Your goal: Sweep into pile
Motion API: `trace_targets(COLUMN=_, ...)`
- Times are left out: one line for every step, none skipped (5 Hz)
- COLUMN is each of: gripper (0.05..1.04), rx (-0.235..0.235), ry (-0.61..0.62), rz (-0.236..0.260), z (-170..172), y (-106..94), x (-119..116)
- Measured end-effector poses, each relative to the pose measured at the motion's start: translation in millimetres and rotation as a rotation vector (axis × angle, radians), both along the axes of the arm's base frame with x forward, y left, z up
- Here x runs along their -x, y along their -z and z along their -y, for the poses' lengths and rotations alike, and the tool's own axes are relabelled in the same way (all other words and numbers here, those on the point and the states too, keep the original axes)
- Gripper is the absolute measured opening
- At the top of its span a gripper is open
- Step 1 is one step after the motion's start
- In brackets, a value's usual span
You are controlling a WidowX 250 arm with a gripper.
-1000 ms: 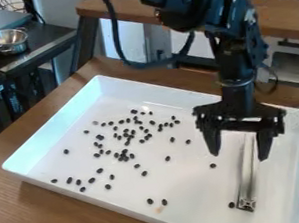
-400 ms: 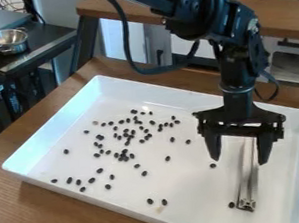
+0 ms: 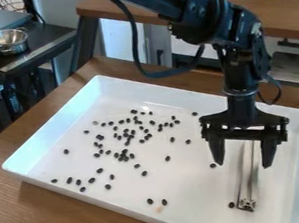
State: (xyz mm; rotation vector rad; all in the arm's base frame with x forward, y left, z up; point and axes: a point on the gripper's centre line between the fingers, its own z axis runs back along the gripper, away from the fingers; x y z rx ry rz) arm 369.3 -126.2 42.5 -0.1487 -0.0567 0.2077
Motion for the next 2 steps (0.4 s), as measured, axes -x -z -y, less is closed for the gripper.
trace_targets(gripper=0.950, rx=0.022, ry=-0.020, rz=-0.003, z=4.2, y=2.1, x=-3.3)
trace_targets(gripper=0.661, rx=0.022, ry=-0.033, rz=-0.011, z=4.9, y=5.7, x=-5.6)
